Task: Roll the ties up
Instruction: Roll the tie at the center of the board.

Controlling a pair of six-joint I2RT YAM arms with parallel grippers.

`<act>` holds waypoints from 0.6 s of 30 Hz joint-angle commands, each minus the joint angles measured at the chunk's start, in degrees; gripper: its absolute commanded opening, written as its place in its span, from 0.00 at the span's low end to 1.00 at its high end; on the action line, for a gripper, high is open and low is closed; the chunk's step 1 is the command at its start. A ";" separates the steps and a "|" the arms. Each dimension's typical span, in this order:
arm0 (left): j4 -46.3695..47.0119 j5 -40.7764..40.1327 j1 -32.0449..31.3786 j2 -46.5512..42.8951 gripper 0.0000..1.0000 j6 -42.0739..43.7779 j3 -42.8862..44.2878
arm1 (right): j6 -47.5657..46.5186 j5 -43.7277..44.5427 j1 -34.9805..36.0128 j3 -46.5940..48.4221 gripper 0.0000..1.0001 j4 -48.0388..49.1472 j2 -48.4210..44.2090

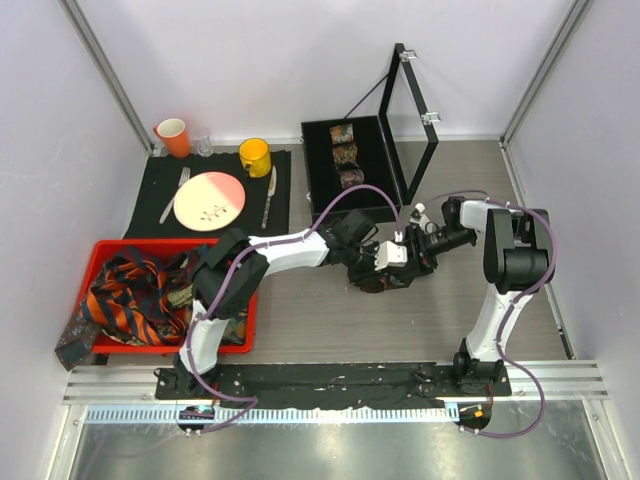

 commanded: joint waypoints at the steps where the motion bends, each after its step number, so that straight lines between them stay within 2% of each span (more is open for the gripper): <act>1: -6.33 -4.78 0.18 3.23 0.40 0.39 0.35 | -4.20 -9.76 -0.13 -0.64 0.57 -4.30 -2.37; 6: -6.51 -3.90 0.09 3.14 0.43 0.30 0.00 | -2.18 -11.10 1.10 0.41 0.58 -2.02 -0.35; 11: -6.60 -2.76 0.09 2.88 0.46 0.48 -0.18 | 2.04 -7.42 3.83 1.73 0.54 4.82 2.11; 14: -6.77 -2.41 0.18 2.70 0.48 0.56 0.00 | 0.73 -4.34 3.92 3.05 0.42 4.50 4.83; 15: -6.86 -1.80 0.18 2.62 0.48 0.48 0.00 | 0.11 -2.07 3.92 3.40 0.25 4.40 5.45; 16: -6.95 -1.36 0.27 2.53 0.49 0.65 0.00 | -0.50 -0.66 3.92 3.84 0.14 4.31 5.80; 18: -6.60 0.31 0.62 2.09 0.54 0.57 -0.18 | -1.03 1.63 3.74 4.11 0.01 4.31 6.77</act>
